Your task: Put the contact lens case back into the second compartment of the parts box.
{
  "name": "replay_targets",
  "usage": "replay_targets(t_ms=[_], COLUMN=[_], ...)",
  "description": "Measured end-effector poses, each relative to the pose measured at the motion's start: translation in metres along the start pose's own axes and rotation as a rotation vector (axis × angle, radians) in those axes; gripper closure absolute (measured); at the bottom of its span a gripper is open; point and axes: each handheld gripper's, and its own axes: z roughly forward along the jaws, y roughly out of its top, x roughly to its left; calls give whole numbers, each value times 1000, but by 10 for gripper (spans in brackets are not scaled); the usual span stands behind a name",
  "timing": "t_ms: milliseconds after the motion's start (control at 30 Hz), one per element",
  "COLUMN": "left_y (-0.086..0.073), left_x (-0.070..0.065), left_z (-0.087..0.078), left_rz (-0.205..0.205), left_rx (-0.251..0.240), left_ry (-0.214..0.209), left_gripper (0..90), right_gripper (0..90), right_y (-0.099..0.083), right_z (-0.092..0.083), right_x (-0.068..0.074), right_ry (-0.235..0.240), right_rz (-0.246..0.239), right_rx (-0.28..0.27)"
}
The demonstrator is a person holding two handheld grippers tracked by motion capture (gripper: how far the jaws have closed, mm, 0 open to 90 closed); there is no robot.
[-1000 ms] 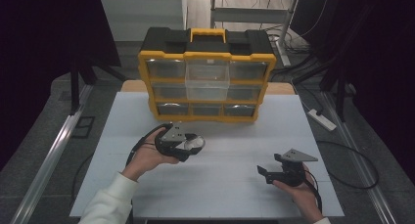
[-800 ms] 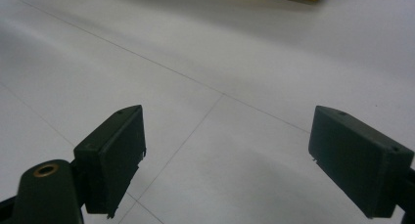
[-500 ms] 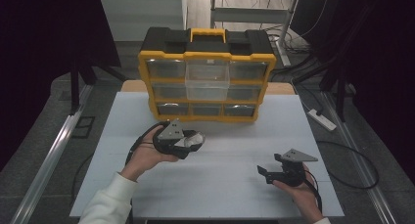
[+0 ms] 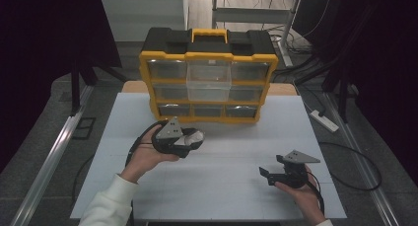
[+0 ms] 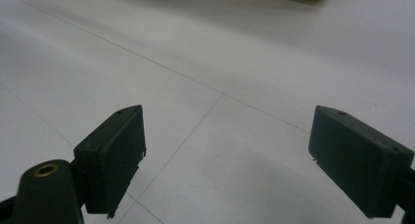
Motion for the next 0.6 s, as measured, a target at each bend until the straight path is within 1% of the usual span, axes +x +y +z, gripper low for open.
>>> replay_targets(t_ms=[267,533,600], left_y=[5,11,14], left_x=[0,2,2], left_z=[-6,-9,-12], left_rz=[-21,-14,-15], left_rx=[-31,-40,-51], left_ry=[18,26,32], left_gripper=[493,493,493], right_gripper=[133,133,132], right_y=[0,0,0], right_z=[0,0,0], right_x=[0,0,0], right_ry=[0,0,0], right_rz=[2,1,2], right_rx=[1,0,0])
